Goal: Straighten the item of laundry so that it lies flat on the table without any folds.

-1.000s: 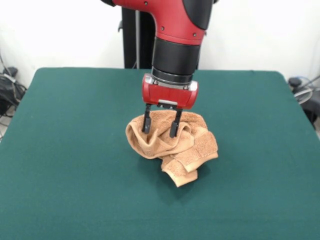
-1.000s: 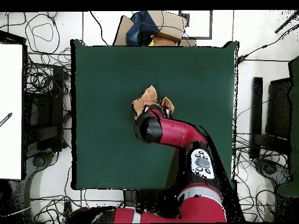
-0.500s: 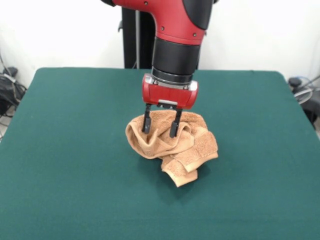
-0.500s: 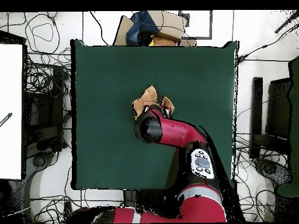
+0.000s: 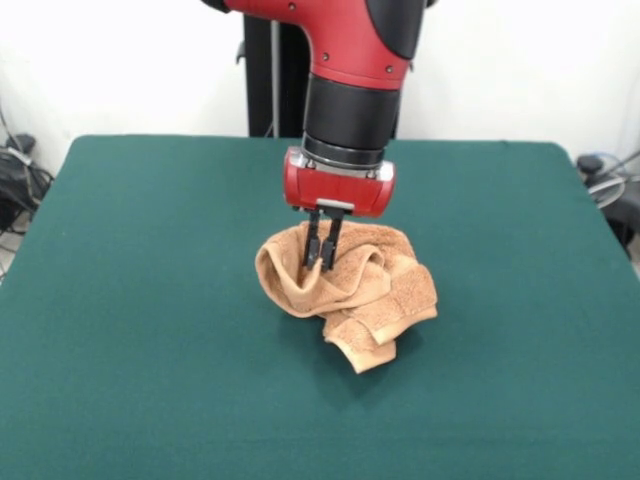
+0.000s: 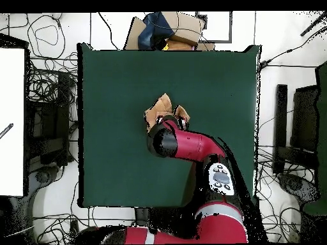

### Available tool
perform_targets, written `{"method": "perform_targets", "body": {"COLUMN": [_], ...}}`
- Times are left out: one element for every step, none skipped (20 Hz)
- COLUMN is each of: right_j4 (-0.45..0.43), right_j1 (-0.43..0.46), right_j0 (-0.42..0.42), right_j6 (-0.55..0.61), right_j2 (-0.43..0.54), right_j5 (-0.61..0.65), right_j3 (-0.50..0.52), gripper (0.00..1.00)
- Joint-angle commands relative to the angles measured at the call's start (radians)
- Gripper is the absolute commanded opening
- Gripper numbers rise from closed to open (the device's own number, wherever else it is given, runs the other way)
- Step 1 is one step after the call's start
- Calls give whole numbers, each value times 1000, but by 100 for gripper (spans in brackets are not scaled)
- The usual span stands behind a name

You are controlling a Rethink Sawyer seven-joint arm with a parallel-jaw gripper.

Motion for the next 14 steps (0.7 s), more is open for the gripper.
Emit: {"method": "perform_targets", "body": {"right_j4": [-69, -75, -77, -78, -79, -80, -78, -77, -74, -74, -72, -70, -67, -63], "right_j1": [5, 4, 3, 3, 3, 1, -2, -7, -23, -49, -87, -127, -167, -206], "right_j0": [-16, -18, -18, -18, -17, -15, -8, -1, -4, -10, -30, -47, -63, -73], "right_j6": [119, 116, 116, 116, 119, 122, 124, 122, 121, 111, 99, 83, 67, 54], "right_j2": [75, 76, 75, 76, 74, 71, 64, 55, 61, 67, 87, 102, 116, 125], "right_j5": [-54, -59, -59, -57, -60, -62, -55, -40, -21, 14, 50, 88, 125, 156], "right_j3": [54, 55, 56, 56, 56, 54, 48, 42, 45, 51, 66, 84, 101, 119], "gripper": [0, 0, 0, 0, 0, 0, 0, 0, 0, 0, 0, 0, 0, 0]}}
